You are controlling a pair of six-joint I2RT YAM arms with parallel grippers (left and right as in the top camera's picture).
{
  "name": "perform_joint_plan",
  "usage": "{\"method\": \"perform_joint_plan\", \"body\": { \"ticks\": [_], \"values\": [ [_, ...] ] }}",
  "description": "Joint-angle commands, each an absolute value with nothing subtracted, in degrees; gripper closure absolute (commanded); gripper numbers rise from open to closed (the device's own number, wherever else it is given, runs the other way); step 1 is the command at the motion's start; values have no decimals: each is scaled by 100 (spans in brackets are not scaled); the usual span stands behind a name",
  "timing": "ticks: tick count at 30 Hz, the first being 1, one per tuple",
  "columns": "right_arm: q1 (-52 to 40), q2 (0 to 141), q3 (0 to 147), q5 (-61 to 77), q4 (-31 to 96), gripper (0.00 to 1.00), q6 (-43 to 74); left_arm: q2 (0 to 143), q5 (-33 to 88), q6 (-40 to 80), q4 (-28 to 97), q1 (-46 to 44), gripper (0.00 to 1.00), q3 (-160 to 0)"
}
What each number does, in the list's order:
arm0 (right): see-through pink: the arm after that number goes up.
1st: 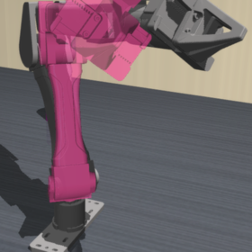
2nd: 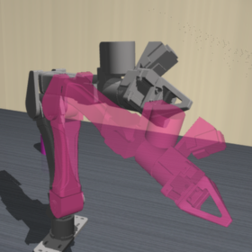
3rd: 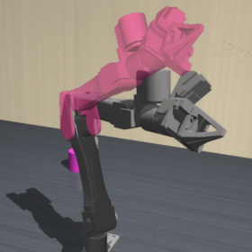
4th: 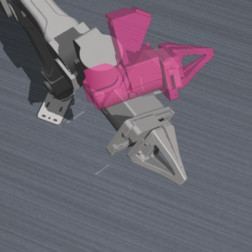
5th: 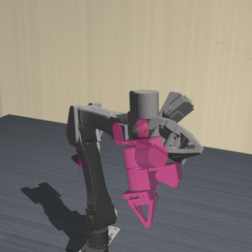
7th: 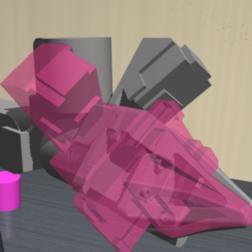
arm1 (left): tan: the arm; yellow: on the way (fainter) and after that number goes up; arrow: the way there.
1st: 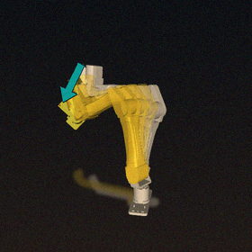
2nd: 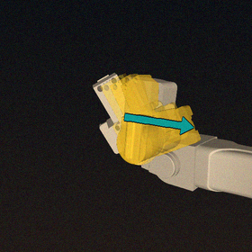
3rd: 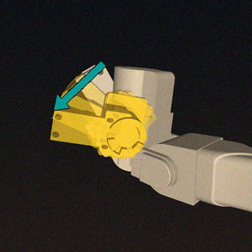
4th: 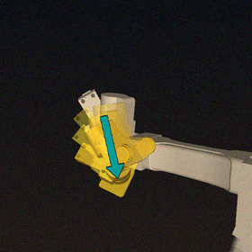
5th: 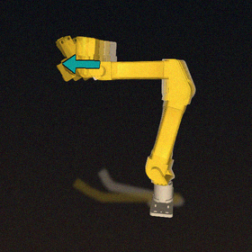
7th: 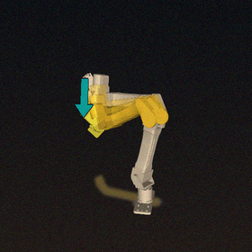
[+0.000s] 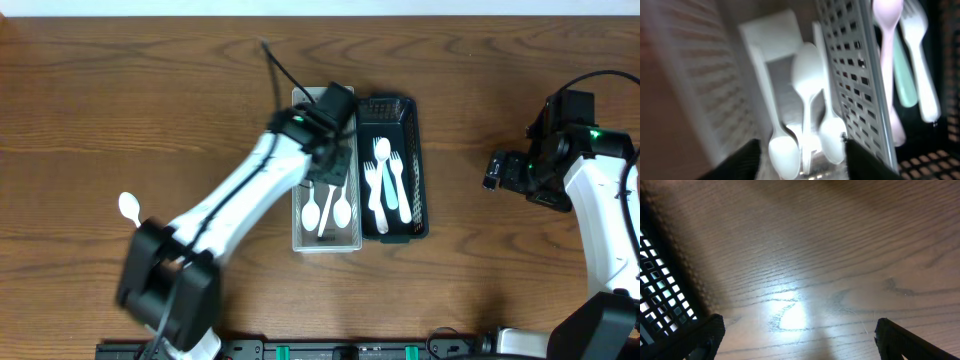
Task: Pack container
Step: 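Carry the spoon right and release it into the clear caddy, then move the left gripper to the last white spoon and lower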
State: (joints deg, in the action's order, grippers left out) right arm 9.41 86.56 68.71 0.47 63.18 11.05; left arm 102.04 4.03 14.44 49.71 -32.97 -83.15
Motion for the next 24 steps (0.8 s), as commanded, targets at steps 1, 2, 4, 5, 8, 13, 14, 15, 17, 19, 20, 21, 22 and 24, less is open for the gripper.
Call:
{"method": "perform_joint_plan", "body": {
  "ticks": [1,2,4,5,8,13,14,15,17,19,20,21,22,24],
  "values": [
    [958,8648,6866,67,6322,1,1020,9172,86,1227,5087,-2797,26,-8543],
    [958,8648,6866,67,6322,1,1020,8930,21,1227,5137,-2611,6,-8543],
    [958,8648,6866,67,6318,1,1020,8392,-71,1227,5328,-2110,2,-8543],
    [958,8648,6866,67,6316,1,1020,8156,-93,1227,5463,-1826,2,-8543],
    [958,8648,6866,67,6300,1,1020,7498,-93,1229,6016,-670,2,-8541],
    [958,8648,6866,69,6294,1,1022,7142,-89,1229,6672,1396,2,-8444],
    [958,8648,6866,69,6296,1,1022,7159,-80,1229,6692,1785,2,-8350],
    [958,8648,6866,69,6298,1,1020,7199,-43,1232,6654,2132,2,-8211],
    [956,8648,6866,69,6300,1,1022,7325,123,1258,6464,2637,2,-7881],
    [956,8648,6866,69,6302,1,1020,7491,412,1275,6160,2950,2,-7507],
    [958,8648,6866,69,6302,1,1020,7607,563,1275,5937,3059,2,-7275],
    [956,8648,6866,69,6307,1,1020,7721,633,1275,5732,3116,2,-7070],
    [956,8648,6866,69,6309,1,1020,7885,646,1275,5470,3153,2,-6810],
    [958,8648,6866,67,6324,1,1020,8167,646,1275,5131,3170,2,-6484]
  ]
}}
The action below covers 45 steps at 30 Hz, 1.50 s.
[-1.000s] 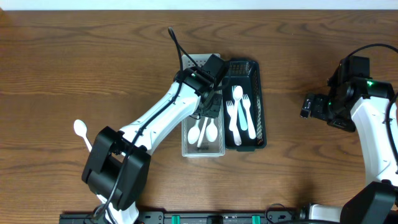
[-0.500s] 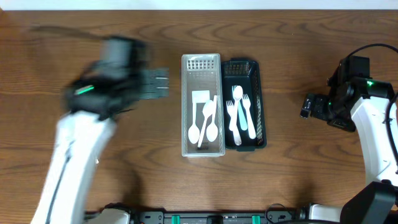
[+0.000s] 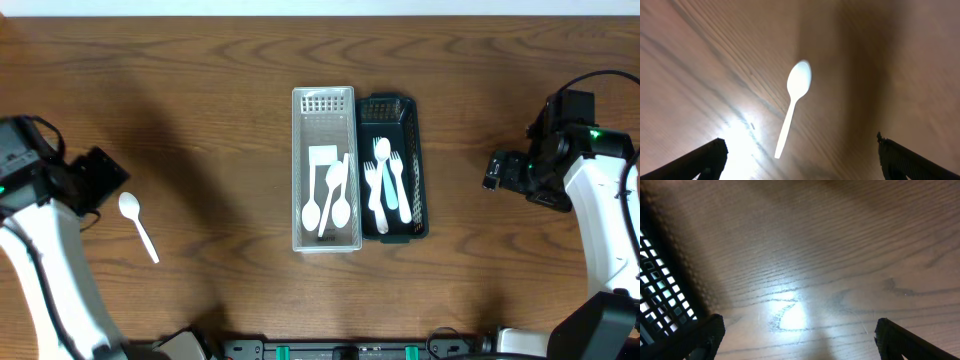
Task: Pack container
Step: 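Move the left gripper to the last white spoon and lower, then close the left gripper on the last spoon and lift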
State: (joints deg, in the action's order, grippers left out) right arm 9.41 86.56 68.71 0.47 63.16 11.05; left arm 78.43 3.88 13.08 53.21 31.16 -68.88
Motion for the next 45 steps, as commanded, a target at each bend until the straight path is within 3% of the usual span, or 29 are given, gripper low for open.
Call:
{"method": "perform_joint_plan", "body": {
  "ticks": [1,16,28,41,45],
  "values": [
    [958,8648,6866,67,6333,1,1020,8342,646,1275,4967,3170,2,-6333],
    [958,8648,6866,67,6366,1,996,10471,644,1267,4038,3170,2,-6005],
    [958,8648,6866,67,6366,1,996,10718,644,1267,3997,3170,2,-6005],
    [958,8648,6866,67,6401,1,996,10718,644,1267,4014,3170,67,-6005],
    [958,8648,6866,64,6410,1,972,10718,644,1269,4014,3170,81,-6005]
  ]
}}
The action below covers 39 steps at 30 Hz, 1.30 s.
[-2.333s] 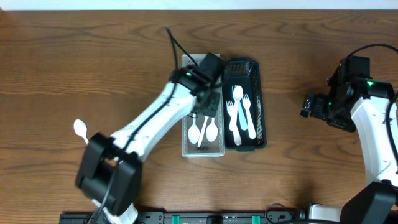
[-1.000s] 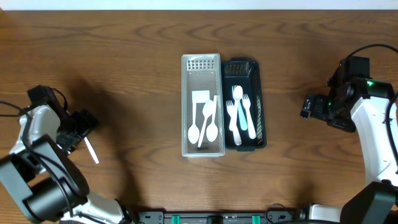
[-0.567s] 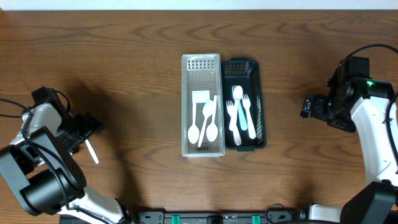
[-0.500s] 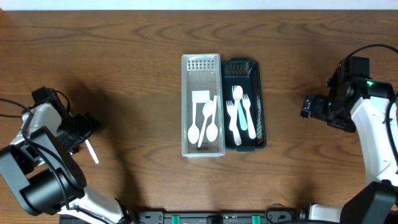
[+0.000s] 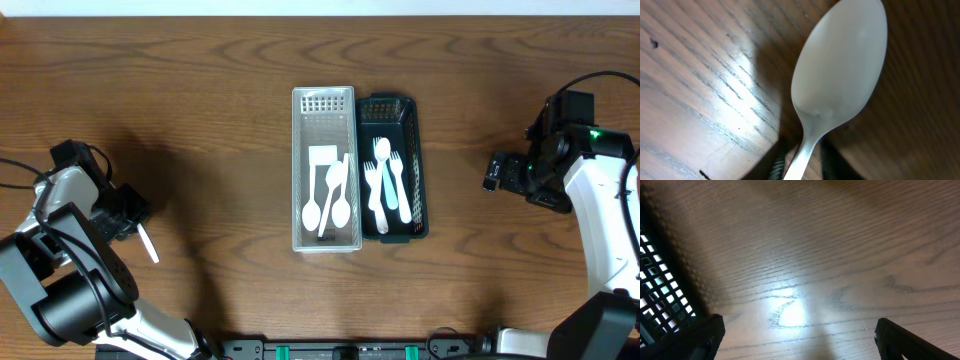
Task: Pack container
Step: 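Close the left gripper on the last spoon and lift, then carry the spoon right and drop it into the clear caddy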
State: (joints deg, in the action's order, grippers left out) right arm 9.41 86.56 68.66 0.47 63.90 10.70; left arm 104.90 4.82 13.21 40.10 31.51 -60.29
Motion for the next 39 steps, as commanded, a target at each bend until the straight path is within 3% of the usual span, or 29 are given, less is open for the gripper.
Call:
{"method": "perform_joint_plan", "body": {
  "ticks": [1,6,12,25,32,39],
  "values": [
    [958,8648,6866,67,6410,1,972,10718,644,1269,4014,3170,81,-6005],
    [958,8648,6866,64,6407,1,969,10718,646,1269,4014,3170,81,-6005],
    [958,8648,6866,64,6405,1,956,10718,644,1269,4012,3170,93,-6005],
    [958,8648,6866,64,6403,1,956,10398,696,1269,4340,2947,94,-6270],
    [958,8648,6866,67,6403,1,958,8860,705,1118,5137,1879,94,-6781],
    [958,8648,6866,69,6377,1,961,7094,711,1181,5454,-515,94,-7000]
  ]
}}
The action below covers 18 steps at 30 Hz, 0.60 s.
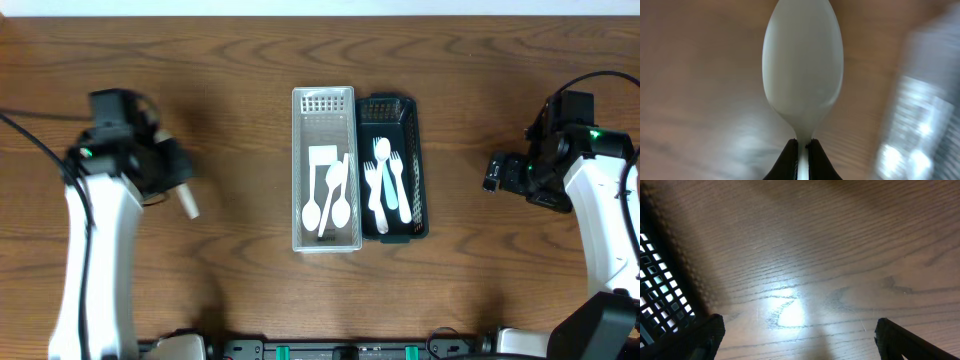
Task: Pack container
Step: 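Carry the spoon right and drop it into the clear caddy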
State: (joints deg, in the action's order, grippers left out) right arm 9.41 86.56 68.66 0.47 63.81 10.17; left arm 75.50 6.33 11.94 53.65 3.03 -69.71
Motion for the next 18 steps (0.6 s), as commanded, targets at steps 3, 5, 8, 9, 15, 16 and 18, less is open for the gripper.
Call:
{"method": "perform_joint_plan", "body": {
  "ticks": [3,5,8,9,15,16,18],
  "values": [
    [956,8648,6866,69,6375,1,961,6853,709,1229,5325,-1647,94,-7000],
    [956,8648,6866,69,6370,1,961,6901,683,1227,5168,-2340,94,-6995],
    [958,8648,6866,69,6370,1,961,7179,622,1227,4906,-2954,94,-6969],
    [958,8648,6866,69,6372,1,961,7308,558,1229,4825,-3068,94,-6958],
    [958,8648,6866,69,6386,1,961,8495,517,1295,4270,-3297,94,-6952],
    [956,8648,6866,69,6388,1,961,8724,515,1293,4169,-3297,94,-6952],
    [958,8648,6866,69,6388,1,961,9107,519,1295,3983,-3297,94,-6952]
  ]
}}
